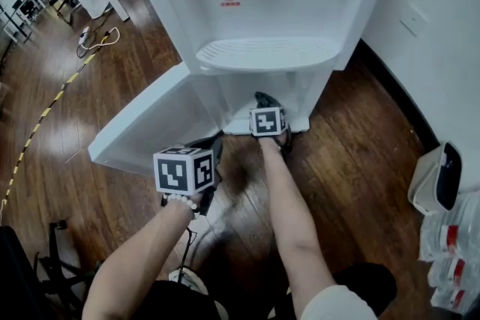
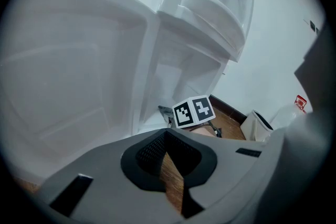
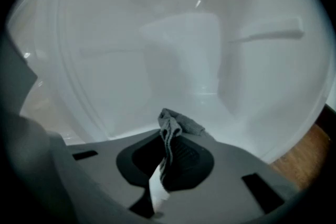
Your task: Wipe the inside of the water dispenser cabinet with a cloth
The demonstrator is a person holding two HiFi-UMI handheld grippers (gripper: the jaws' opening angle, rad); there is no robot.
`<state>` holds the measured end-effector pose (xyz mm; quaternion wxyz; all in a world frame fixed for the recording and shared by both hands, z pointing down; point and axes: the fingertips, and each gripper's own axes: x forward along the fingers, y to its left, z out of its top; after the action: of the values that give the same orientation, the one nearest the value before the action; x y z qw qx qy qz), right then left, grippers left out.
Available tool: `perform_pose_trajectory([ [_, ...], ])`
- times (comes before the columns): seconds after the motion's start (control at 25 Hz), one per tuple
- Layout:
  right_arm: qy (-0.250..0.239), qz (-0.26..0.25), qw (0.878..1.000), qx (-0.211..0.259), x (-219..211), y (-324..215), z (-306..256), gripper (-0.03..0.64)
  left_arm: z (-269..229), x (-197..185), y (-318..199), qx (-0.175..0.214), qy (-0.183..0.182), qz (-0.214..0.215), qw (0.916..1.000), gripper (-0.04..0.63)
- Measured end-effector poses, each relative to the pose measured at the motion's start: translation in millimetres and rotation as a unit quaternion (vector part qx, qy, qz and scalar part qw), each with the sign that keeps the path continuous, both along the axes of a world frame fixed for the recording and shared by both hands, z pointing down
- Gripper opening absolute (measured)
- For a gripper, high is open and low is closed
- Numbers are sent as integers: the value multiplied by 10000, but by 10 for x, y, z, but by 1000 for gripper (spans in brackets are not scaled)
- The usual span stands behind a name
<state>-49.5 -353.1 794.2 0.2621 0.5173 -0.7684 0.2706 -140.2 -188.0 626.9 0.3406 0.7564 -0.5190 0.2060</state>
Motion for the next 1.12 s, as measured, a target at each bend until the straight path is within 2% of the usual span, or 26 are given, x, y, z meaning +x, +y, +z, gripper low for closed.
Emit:
perform_pose_trajectory([
  [0.28,-202,-692,9974,56,-728,256,-3,21,-41,-104,12,41,-14,-78,10000,-2],
  [0.4,-158,-879,9958,187,-857,314,-18,20,-12,-153,32,-4,9,-119,9999,-2],
  [0.52,-94,-746,9968,274,-687,262,-36,20,-29,-170,20,25,4,-125,9999,-2],
  [0.72,-43,-40,9996,290,-43,92,-32,20,-78,-120,-17,103,6,-78,9999,-2],
  [0.92,78,722,9971,237,630,-16,-57,21,-109,-41,-27,134,19,-30,9999,-2],
  [0.96,-33,752,9971,105,674,19,-35,21,-114,-31,-35,151,5,-27,9999,-2],
  [1.04,-600,577,9965,-59,552,147,-107,21,-105,-37,-54,198,-59,-31,9998,-2],
  [1.12,-1213,324,9920,133,325,276,-372,21,-106,-99,-76,274,-93,-121,9995,-2],
])
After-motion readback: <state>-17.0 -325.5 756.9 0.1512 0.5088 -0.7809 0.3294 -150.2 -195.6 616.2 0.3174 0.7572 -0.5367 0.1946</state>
